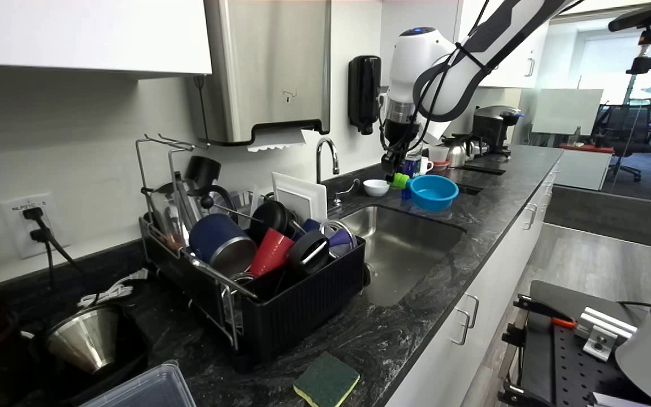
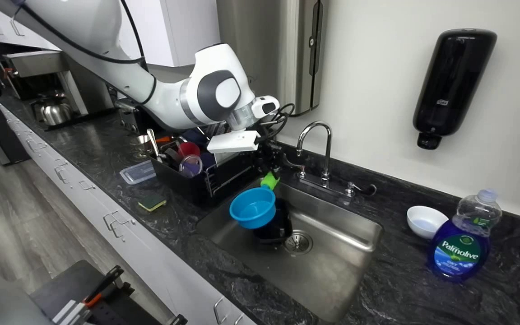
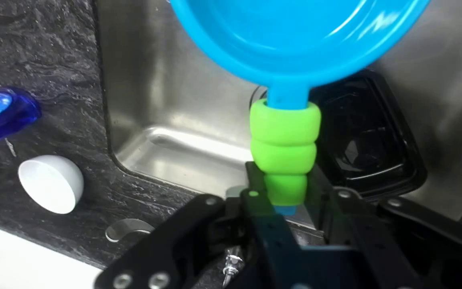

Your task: Pick up the light blue object and put it in the sink

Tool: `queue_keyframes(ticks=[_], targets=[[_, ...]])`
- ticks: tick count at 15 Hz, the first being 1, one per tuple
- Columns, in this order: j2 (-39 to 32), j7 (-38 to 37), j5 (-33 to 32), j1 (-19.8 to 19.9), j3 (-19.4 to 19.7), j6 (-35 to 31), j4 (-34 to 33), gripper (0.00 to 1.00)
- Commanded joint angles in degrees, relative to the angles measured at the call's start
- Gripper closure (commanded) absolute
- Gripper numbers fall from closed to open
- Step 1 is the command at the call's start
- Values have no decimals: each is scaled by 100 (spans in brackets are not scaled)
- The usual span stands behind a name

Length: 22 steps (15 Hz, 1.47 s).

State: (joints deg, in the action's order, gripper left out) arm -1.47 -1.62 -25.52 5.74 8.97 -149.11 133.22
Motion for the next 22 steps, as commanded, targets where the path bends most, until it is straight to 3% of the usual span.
queue_keyframes(ticks=[1,10,22], targets=[[-240,-137,159,131,36,41,-187,93],[-829,-652,639,263,310,-54,-557,93],[-1493,-635,943,432,617,-185,-1172,93]])
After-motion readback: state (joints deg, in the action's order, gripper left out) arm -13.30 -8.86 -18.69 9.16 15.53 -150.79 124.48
